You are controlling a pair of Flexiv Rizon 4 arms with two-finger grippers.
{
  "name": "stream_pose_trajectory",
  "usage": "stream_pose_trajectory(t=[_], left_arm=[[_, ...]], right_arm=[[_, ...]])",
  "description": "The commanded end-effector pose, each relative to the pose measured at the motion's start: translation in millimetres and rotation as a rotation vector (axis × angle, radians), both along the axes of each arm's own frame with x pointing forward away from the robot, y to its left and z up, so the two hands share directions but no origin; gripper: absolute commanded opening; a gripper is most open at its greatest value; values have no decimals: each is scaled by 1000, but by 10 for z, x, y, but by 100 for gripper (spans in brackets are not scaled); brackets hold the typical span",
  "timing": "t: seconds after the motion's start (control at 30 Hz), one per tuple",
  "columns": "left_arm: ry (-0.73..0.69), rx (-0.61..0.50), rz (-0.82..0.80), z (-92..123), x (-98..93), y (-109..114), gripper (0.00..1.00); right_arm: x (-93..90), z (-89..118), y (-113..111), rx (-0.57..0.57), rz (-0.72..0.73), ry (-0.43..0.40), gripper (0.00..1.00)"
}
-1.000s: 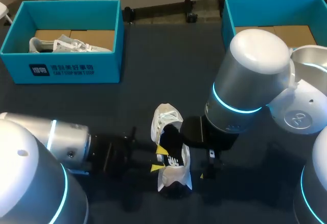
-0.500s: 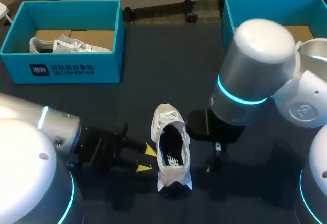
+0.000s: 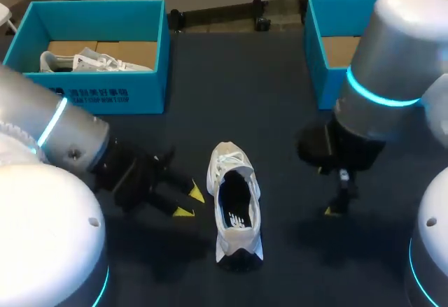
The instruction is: Take the shoe out of the shoebox, open the shoe tongue, remove and reinsert the insole, then place the shoe into the shoebox
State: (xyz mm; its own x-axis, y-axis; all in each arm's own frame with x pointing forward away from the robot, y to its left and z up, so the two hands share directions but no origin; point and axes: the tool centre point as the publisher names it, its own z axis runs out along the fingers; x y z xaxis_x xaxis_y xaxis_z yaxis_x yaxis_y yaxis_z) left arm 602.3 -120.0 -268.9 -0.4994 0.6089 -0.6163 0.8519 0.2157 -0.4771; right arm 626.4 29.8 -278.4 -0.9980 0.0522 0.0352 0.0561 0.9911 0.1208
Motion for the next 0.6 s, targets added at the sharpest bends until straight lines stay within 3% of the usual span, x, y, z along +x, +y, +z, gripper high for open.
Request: stream_pose_trajectory(t=[0.03,0.13,0.23,0.27,0.3,0.33,0.4,0.6], left_arm=[[45,200,-102,193,90,105,34],[96,270,-122,262,136,178,35],[134,337,-153,329,186,218,29],[155,375,-172,351,199,227,21],[171,419,-193,371,204,243,5],[172,474,-220,386,209,259,0],[147,583,-280,414,220,302,0],[109,587,-280,442,254,295,0]], right_arm=[[-44,148,-359,43,1,-4,100],[-44,148,-359,43,1,-4,100],[-44,148,-359,43,1,-4,100],[-44,148,-359,43,1,-4,100],[-44,148,-359,43,1,-4,100],[-44,148,-359,43,1,-4,100],[-44,148,-359,43,1,-4,100],[-44,148,-359,43,1,-4,100]])
